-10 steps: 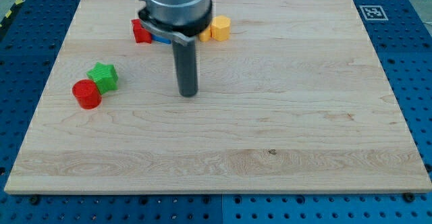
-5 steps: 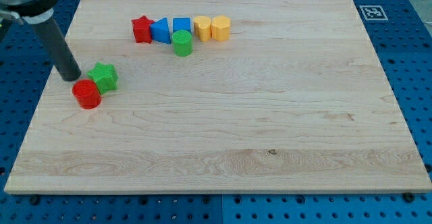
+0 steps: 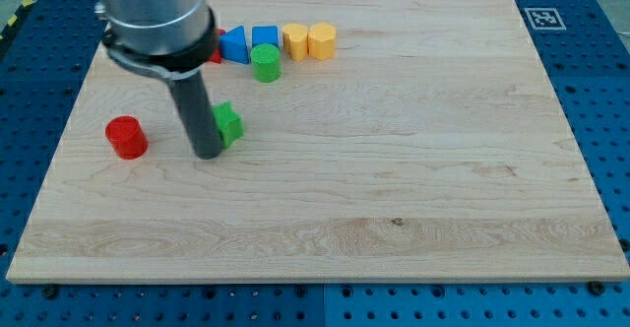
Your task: Push the green star below the green circle
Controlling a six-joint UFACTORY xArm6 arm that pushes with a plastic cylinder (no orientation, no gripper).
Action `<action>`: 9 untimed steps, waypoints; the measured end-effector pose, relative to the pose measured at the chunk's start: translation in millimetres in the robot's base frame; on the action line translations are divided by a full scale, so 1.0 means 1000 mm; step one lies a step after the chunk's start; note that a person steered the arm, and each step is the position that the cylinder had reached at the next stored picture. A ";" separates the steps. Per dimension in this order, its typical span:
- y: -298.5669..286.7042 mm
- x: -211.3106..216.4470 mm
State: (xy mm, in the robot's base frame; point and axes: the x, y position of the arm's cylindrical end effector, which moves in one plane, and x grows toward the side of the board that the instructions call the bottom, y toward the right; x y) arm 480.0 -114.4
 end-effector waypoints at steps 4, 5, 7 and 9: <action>-0.012 -0.013; -0.036 -0.017; -0.014 -0.048; 0.023 -0.048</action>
